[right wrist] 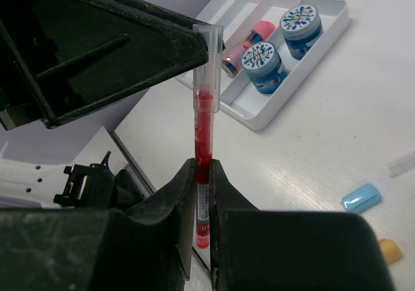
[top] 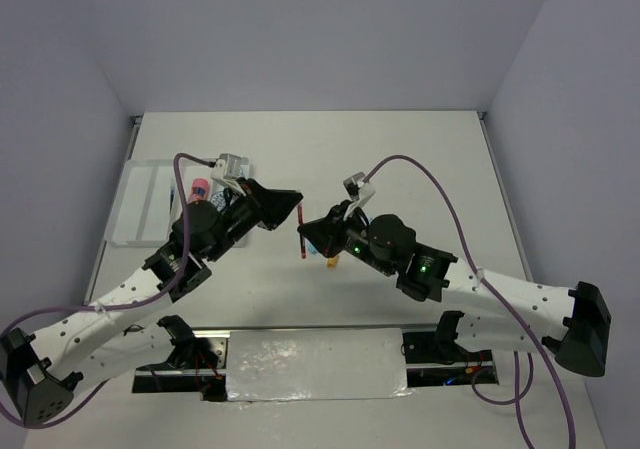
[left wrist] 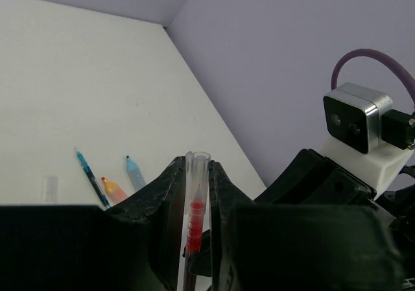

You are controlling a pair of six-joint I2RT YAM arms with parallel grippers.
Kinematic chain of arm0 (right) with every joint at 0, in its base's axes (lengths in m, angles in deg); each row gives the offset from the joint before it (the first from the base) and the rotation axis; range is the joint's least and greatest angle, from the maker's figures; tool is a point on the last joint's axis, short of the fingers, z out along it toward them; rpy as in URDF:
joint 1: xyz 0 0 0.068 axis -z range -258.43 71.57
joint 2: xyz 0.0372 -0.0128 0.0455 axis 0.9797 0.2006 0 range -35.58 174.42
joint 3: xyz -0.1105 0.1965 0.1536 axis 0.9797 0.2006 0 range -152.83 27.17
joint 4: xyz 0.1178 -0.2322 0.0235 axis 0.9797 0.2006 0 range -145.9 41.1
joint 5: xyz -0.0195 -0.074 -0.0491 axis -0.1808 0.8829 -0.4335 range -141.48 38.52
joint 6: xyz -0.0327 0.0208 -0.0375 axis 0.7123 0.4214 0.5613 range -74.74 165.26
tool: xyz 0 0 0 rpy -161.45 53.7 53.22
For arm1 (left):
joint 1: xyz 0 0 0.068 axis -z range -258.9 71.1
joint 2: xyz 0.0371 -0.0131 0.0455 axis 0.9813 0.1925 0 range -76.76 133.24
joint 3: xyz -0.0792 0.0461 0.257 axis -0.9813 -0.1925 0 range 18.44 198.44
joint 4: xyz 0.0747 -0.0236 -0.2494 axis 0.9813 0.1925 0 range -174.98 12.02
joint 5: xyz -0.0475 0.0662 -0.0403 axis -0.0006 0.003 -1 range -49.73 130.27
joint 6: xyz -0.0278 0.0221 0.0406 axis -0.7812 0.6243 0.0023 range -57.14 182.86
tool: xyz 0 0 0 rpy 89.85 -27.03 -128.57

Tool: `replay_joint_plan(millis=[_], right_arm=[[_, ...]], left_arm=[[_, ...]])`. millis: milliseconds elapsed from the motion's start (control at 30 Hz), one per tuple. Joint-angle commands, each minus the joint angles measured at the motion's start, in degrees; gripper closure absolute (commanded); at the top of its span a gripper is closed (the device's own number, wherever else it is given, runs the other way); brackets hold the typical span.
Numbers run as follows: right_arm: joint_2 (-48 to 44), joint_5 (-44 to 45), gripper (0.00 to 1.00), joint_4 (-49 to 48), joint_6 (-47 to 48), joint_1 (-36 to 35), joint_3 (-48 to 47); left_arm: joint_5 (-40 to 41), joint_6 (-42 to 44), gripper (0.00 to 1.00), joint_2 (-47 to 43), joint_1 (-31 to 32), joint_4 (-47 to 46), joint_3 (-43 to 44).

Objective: Sort the stationery into containers
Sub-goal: Close the pen cap on the pen.

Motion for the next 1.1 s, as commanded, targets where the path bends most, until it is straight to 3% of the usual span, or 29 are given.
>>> replay_joint_plan(millis=[0, 100, 267, 433, 1067], right_arm=[[0.4, -0.4, 1.0, -9.9, 4.8, 0.5, -7.3], [1.6, -4.1, 1.0, -5.7, 10.1, 0.3, -11.4], [-0.3, -7.1, 1.0, -5.2, 13.5, 0.3, -10.2], [-2.9, -6.6, 1.0, -4.8, 15.4, 0.3, -7.9], [-2.3, -12.7, 1.0, -4.6, 18.1, -0.8, -8.7]], left_arm=[[-4.0, 1.0, 0.8, -1.5, 0.5, -1.9, 0.4], [-8.7, 6.4, 0.7, -1.8, 0.4, -0.9, 2.8], [-13.4, 16.8, 0.61, -3.3, 0.4, 1.0, 4.3], [-12.7, 19.8, 0.48, -6.9, 0.4, 0.8, 2.3], [-13.0, 21.5, 0.47, -7.6, 0.4, -1.3, 3.2]])
